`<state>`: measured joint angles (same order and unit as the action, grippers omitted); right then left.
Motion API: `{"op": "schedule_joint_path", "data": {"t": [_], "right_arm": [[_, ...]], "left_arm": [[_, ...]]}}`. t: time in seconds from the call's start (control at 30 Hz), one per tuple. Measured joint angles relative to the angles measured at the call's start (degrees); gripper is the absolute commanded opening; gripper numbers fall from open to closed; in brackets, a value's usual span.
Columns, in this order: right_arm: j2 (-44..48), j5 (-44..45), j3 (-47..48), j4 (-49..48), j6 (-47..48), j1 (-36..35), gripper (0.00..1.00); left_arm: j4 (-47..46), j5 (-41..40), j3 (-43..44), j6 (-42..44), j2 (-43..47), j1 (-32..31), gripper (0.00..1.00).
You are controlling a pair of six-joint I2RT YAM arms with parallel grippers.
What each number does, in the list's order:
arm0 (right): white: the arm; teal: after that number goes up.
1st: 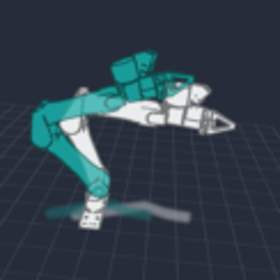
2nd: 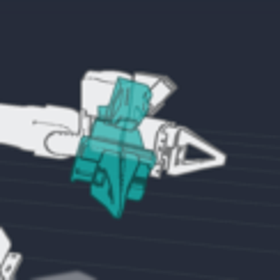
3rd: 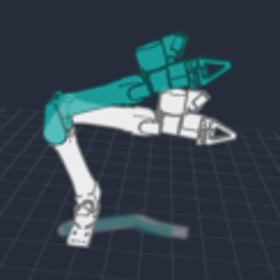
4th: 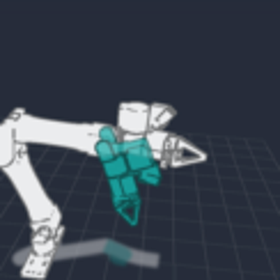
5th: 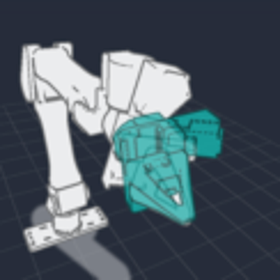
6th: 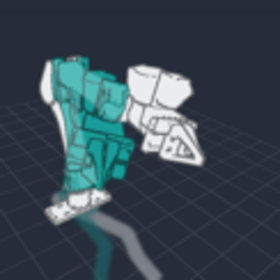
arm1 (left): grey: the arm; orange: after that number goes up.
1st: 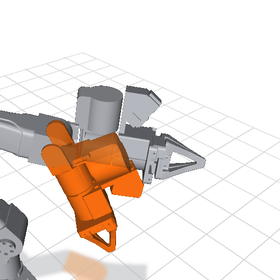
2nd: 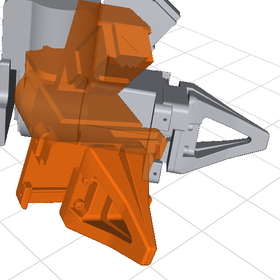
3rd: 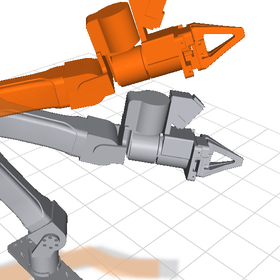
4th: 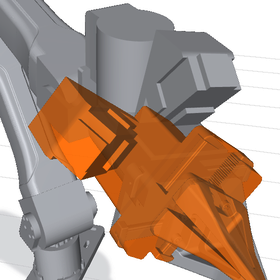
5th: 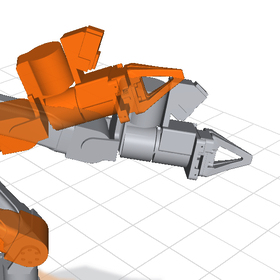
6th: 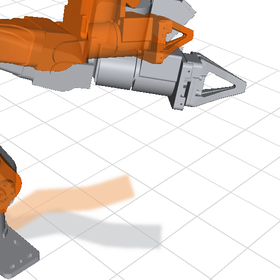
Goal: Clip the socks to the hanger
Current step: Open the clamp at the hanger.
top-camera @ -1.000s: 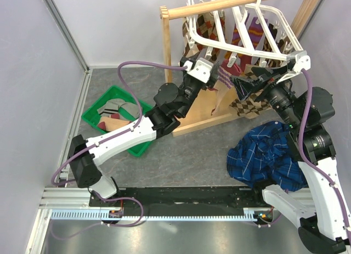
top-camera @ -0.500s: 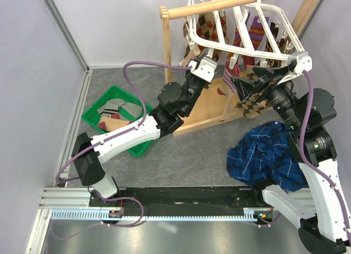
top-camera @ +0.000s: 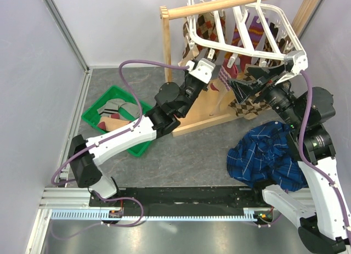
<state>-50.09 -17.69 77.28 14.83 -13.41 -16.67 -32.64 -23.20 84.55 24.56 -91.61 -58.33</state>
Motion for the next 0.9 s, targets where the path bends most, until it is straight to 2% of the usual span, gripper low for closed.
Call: {"op": "schedule_joint_path", "data": {"t": [0.3,0.63,0.9], "right_arm": [[-3.89,-5.57,1.81,-0.59,-1.90,-0.11,0.95],[-8.85,-7.32,5.66,-0.31,-5.31,-0.11,0.90],[-12.46,-7.87,7.04,2.40,-7.98,-0.37,0.87]], "left_arm": [[8.02,7.21,-0.57,-4.44,3.74,0.00,0.04],[16.79,15.58,-0.57,-6.69,5.03,0.02,0.03],[18.03,17.49,-0.57,-8.79,5.16,0.20,0.03]]}}
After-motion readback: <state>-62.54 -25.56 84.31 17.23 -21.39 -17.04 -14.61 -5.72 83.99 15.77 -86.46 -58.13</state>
